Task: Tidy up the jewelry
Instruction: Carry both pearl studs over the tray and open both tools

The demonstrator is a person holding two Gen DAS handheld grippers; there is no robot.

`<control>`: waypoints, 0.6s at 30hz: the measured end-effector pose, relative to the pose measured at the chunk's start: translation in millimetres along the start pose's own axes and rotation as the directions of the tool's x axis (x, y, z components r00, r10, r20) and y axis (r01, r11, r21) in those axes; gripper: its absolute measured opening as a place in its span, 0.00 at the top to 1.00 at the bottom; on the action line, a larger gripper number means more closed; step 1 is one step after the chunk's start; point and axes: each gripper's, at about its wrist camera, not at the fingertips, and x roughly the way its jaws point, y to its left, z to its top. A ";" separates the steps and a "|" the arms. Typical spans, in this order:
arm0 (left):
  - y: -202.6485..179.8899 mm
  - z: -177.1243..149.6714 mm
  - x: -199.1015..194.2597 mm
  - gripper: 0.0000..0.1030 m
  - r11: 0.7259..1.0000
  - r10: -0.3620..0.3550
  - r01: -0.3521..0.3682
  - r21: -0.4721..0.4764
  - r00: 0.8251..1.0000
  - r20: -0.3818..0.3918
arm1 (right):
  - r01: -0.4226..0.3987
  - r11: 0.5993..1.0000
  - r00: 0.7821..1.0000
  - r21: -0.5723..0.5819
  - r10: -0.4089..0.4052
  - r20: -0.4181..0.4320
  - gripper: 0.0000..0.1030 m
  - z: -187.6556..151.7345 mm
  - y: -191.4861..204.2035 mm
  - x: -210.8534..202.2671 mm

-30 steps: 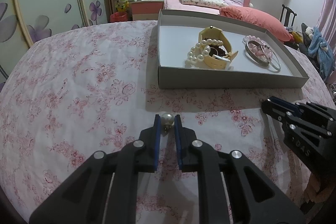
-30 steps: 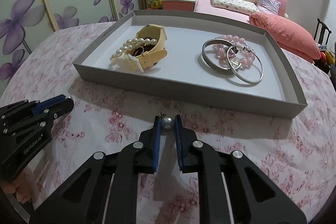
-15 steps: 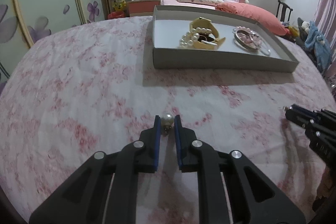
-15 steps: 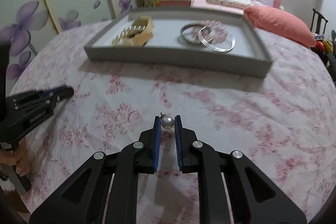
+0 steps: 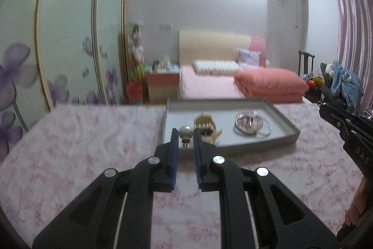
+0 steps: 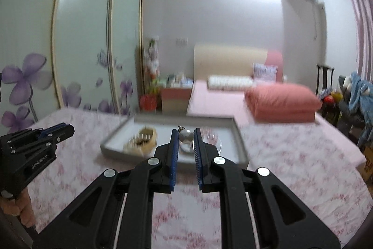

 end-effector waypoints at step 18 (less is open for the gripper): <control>-19.0 17.2 8.7 0.87 0.999 -0.025 0.022 0.034 0.997 0.078 | -0.001 1.000 0.990 0.007 0.000 0.144 0.86 18.1 -2.2 3.3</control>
